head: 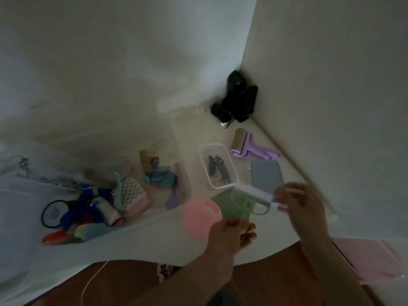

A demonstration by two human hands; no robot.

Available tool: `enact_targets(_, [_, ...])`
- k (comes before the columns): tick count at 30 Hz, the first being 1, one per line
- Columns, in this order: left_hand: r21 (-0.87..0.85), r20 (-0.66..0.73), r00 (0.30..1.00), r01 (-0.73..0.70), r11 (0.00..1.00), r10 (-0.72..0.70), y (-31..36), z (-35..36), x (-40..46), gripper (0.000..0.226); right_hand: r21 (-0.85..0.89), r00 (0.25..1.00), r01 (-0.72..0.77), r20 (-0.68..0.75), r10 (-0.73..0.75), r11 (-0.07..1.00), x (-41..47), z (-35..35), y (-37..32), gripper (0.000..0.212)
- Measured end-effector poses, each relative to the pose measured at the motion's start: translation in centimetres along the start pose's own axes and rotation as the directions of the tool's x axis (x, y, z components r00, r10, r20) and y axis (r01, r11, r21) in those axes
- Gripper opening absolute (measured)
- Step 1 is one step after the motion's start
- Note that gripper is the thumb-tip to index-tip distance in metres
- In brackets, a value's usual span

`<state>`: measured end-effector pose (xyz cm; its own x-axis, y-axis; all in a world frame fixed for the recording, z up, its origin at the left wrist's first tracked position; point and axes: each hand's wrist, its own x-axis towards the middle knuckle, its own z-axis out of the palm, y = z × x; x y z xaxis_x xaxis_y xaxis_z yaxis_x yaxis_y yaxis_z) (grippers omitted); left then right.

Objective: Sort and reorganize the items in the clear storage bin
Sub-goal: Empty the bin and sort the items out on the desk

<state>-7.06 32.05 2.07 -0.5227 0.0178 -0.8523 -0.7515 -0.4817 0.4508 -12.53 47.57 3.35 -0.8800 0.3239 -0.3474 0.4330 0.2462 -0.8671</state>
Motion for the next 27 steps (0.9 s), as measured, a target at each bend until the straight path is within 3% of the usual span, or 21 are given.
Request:
enact_targets(2, [-0.173, -0.051, 0.995, 0.079, 0.982, -0.089, -3.3, 1.2, 1.8, 0.012, -0.046, 0.976, -0.159, 0.143, 0.164, 0.986, -0.8, 0.3, 4.4, 0.018])
enact_targets(4, [-0.243, -0.083, 0.992, 0.075, 0.967, -0.098, -5.8, 2.0, 3.6, 0.014, -0.141, 0.942, -0.217, 0.228, 0.245, 0.966, -0.7, 1.2, 7.6, 0.028])
enact_targets(6, [-0.260, -0.147, 0.986, 0.035, 0.965, -0.076, -7.1, 2.4, 5.5, 0.016, -0.254, 0.926, -0.218, 0.251, 0.282, 0.942, -0.1, 2.4, 9.0, 0.036])
enact_targets(8, [-0.214, -0.204, 0.978, -0.002, 0.977, -0.042, -7.2, 2.8, 7.1, 0.013, -0.259, 0.917, -0.229, 0.267, 0.297, 0.938, 1.1, 3.9, 9.4, 0.034])
enact_targets(10, [-0.112, -0.257, 0.966, -0.050, 0.992, 0.020, -7.1, 2.9, 8.6, 0.003, -0.272, 0.925, -0.204, 0.259, 0.276, 0.940, 2.3, 5.2, 9.7, 0.031])
enact_targets(13, [0.112, -0.292, 0.946, -0.114, 0.987, 0.142, -7.7, 2.7, 10.4, 0.016, -0.269, 0.943, -0.171, 0.234, 0.236, 0.948, 4.0, 6.4, 10.4, 0.026])
enact_targets(15, [0.176, -0.307, 0.942, -0.085, 0.981, 0.137, -8.4, 2.2, 11.0, 0.013, -0.296, 0.951, -0.119, 0.239, 0.194, 0.948, 4.8, 6.8, 11.3, 0.020])
enact_targets(18, [0.042, -0.364, 0.932, 0.004, 0.999, 0.012, -9.2, 1.6, 12.2, 0.027, -0.406, 0.966, 0.018, 0.244, 0.089, 0.914, 5.3, 7.3, 12.5, 0.021])
enact_targets(21, [-0.134, -0.309, 0.947, 0.051, 0.990, -0.091, -9.1, 2.3, 13.1, 0.029, -0.448, 0.978, 0.060, 0.205, 0.037, 0.892, 5.2, 7.6, 13.0, 0.026])
enact_targets(27, [-0.227, -0.307, 0.945, 0.042, 0.973, -0.112, -8.9, 2.9, 14.3, 0.027, -0.563, 0.984, 0.146, 0.171, -0.058, 0.813, 4.9, 6.8, 14.7, 0.024])
